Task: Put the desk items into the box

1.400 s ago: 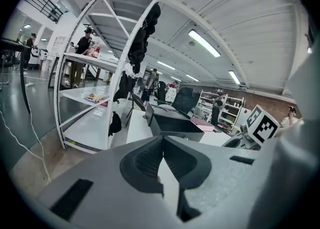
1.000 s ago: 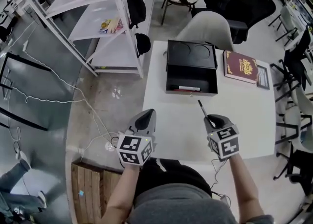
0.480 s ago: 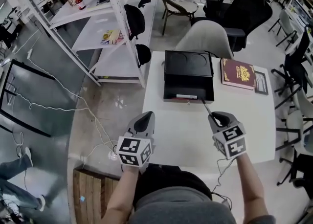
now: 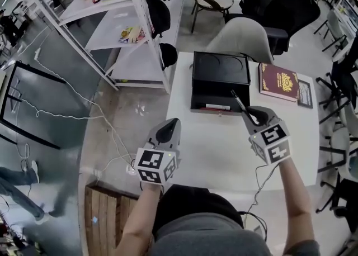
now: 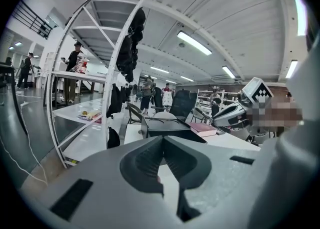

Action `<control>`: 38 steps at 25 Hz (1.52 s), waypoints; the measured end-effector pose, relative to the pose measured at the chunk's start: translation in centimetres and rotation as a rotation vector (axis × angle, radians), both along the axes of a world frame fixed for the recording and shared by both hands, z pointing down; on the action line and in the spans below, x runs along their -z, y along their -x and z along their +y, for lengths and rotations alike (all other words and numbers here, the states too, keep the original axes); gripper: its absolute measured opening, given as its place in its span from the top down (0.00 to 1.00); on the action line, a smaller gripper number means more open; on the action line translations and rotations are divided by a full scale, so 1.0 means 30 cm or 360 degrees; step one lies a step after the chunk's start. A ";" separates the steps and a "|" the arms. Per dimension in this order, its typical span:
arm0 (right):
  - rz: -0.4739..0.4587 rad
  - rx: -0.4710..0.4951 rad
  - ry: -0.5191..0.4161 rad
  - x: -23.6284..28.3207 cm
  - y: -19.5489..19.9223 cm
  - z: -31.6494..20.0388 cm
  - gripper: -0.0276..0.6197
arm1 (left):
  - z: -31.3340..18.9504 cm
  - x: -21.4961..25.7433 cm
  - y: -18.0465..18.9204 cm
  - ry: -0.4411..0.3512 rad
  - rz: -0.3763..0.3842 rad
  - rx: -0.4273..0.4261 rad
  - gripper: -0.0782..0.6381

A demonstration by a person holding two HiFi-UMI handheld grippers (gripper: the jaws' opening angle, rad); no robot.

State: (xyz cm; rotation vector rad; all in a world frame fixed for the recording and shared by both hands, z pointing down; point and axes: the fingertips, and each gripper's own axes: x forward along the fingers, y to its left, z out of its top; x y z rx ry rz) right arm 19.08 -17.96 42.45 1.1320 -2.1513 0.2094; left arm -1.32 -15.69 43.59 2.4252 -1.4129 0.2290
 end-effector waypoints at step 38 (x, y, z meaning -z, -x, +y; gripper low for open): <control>0.0506 0.0603 0.0087 -0.309 0.188 -0.297 0.88 | -0.221 -0.090 0.068 0.0113 0.0066 0.0045 0.88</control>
